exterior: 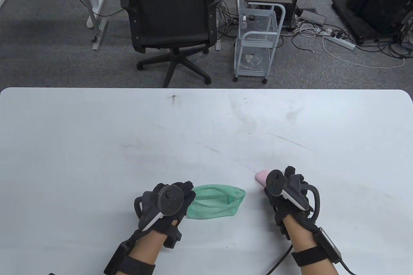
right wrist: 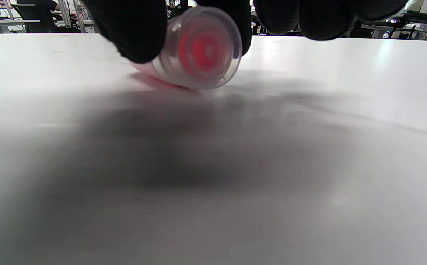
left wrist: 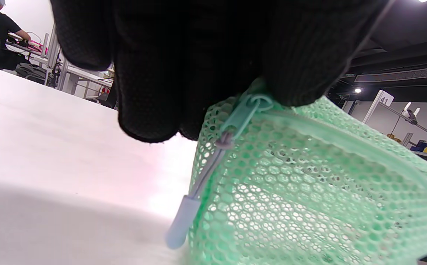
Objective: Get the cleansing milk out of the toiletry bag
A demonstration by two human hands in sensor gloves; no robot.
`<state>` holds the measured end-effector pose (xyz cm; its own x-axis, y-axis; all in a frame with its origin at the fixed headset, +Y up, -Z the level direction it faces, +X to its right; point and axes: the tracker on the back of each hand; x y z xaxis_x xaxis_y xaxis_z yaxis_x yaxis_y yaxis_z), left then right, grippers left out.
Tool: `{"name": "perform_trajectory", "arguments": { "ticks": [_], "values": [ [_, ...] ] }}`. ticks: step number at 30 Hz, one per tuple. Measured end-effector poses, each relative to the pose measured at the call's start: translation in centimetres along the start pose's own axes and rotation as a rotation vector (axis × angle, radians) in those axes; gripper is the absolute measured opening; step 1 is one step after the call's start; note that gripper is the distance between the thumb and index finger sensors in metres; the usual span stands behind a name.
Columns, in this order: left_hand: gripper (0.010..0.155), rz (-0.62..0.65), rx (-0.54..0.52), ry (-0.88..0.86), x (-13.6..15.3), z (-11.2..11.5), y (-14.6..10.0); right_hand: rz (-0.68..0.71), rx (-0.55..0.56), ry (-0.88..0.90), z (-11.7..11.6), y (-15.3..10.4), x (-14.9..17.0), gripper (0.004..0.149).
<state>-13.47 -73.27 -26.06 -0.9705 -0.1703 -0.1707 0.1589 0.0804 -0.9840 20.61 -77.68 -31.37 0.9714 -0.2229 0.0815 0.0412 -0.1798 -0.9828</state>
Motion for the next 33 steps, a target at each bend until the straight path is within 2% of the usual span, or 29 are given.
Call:
{"name": "perform_trajectory", "arguments": {
  "ticks": [12,21,33],
  "values": [
    [0.044,0.0,0.001,-0.003,0.0,0.0,0.0,0.066,0.078,0.072,1.4,-0.7,-0.4,0.067],
    [0.044,0.001,0.003,-0.002,0.0,0.0,0.0,0.29,0.174,0.128,3.0,-3.3,-2.7,0.063],
    [0.044,0.012,0.014,-0.005,0.0,0.1,0.0,0.528,0.177,0.138,2.2,-5.9,-6.6,0.059]
  ]
}}
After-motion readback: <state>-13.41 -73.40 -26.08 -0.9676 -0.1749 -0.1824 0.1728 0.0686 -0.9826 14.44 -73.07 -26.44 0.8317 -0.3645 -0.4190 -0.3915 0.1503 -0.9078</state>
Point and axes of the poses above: the tracker on the back of each hand, its own x axis roughly to the little-finger side, its own y axis roughly from the wrist to the fingertips, z = x × y, and after that the axes turned 11 degrees about y, right-handed
